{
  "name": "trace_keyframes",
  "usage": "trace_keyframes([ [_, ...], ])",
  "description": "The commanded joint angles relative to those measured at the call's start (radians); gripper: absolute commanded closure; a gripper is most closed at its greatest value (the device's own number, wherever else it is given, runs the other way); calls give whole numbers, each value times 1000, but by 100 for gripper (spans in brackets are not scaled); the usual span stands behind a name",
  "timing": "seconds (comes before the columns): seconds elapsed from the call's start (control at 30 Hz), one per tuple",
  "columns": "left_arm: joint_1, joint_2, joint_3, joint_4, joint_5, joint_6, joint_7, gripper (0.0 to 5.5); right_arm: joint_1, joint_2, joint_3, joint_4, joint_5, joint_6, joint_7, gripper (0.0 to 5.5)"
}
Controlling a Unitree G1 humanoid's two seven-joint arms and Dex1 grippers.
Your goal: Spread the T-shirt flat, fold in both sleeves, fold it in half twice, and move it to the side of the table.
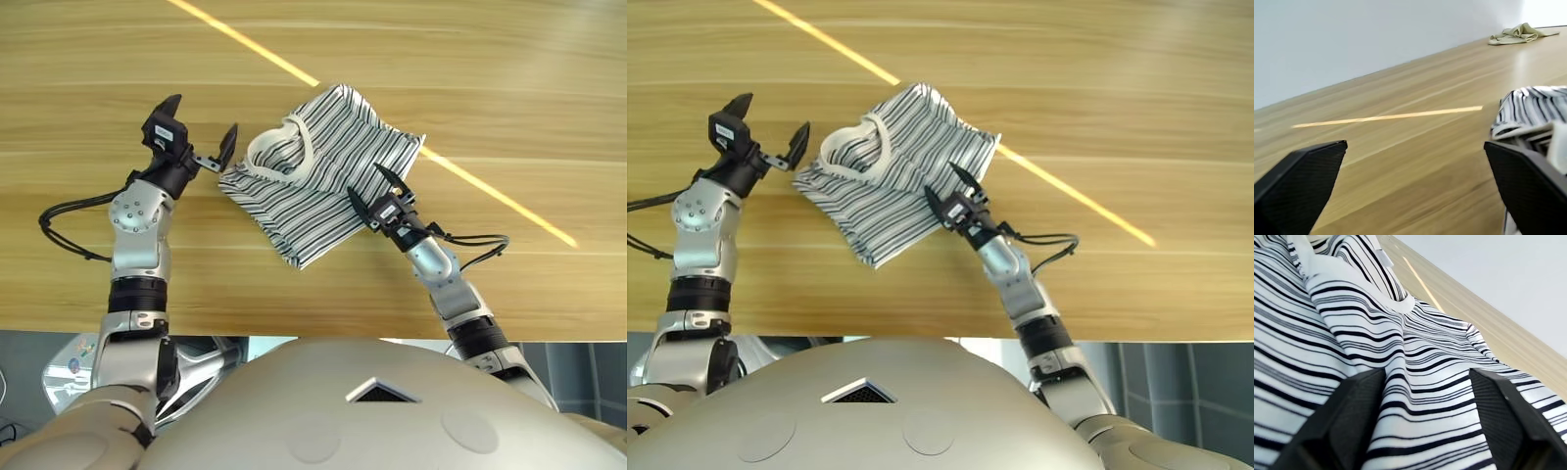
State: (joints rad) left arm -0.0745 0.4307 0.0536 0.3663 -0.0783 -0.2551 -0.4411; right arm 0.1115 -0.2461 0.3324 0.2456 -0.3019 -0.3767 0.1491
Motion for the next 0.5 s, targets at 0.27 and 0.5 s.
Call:
trace_keyframes([
  [0.27, 300, -27, -35, -380, -261, -173, -150, 30, -85, -77, -204, -477, 422, 196, 194, 234],
  [0.5, 210, -132, -148, -409, -215, -16, -116, 30, -449, -63, -210, -57, 257, 288, 103, 234],
])
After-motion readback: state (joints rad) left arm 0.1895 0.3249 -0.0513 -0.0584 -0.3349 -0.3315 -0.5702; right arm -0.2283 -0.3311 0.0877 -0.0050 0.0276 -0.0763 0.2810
